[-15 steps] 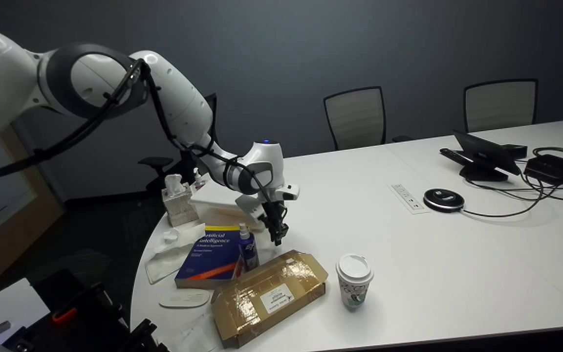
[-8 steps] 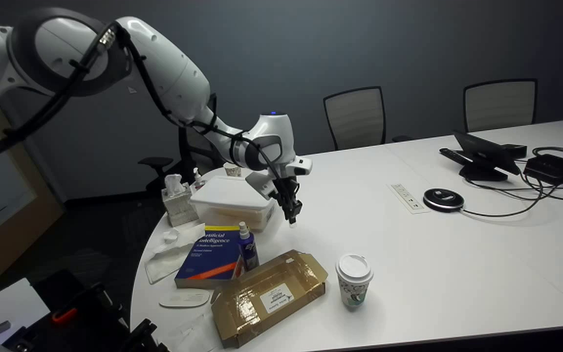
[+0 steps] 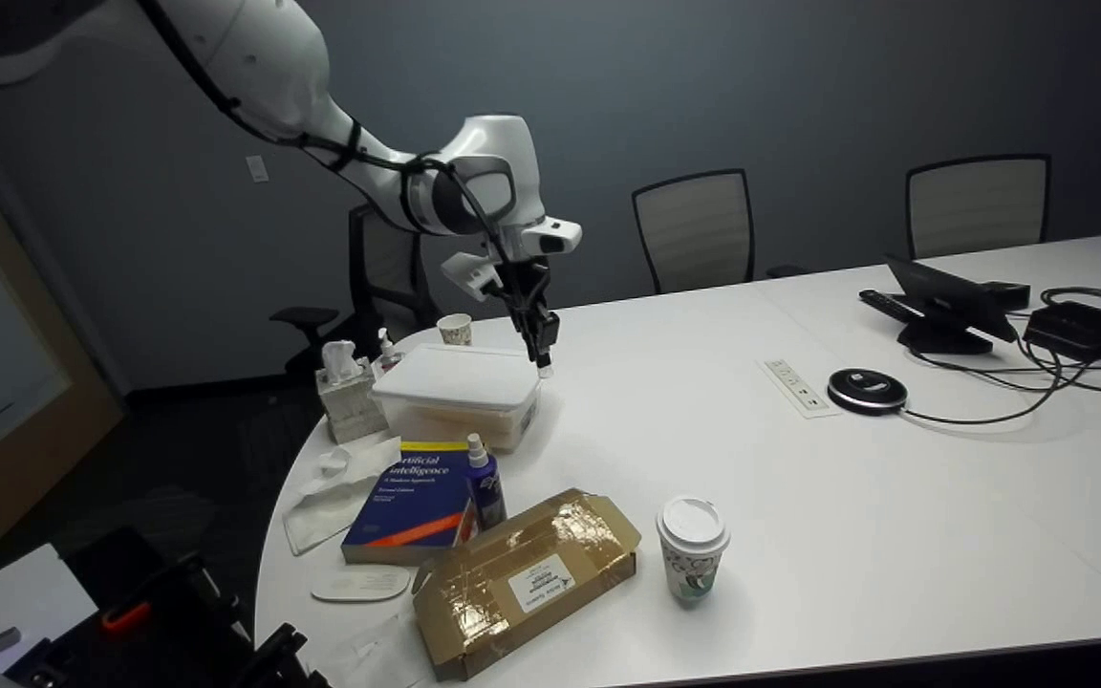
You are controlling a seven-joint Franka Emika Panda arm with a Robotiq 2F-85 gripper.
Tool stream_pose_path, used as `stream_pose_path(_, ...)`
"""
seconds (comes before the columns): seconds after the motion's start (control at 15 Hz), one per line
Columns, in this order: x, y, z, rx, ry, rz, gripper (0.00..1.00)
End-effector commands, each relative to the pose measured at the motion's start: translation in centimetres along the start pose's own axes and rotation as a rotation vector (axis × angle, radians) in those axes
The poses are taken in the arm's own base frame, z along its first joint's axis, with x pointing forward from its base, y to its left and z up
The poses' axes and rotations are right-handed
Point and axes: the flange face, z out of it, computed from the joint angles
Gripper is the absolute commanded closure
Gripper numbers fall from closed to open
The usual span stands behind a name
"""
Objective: Put the clear lid on top of the blue bottle.
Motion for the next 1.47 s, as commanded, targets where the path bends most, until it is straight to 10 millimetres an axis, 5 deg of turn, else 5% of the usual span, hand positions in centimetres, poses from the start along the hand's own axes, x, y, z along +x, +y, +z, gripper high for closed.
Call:
stream_pose_path(0.0, -5.8, -1.1, -4.1, -0.031, -0.030, 0.068, 0.94)
stream_pose_path(0.27, -10.6, -2.2, -5.5, -0.034, -0.055, 0.172, 0.94)
stream_pose_path(0.6, -13.9, 0.1, -3.6, -0.031, -0.080, 0.310, 0.94)
stream_pose_path(1.4, -13.7, 3.4, -1.6, 0.003, -0.058, 0.376, 0.94)
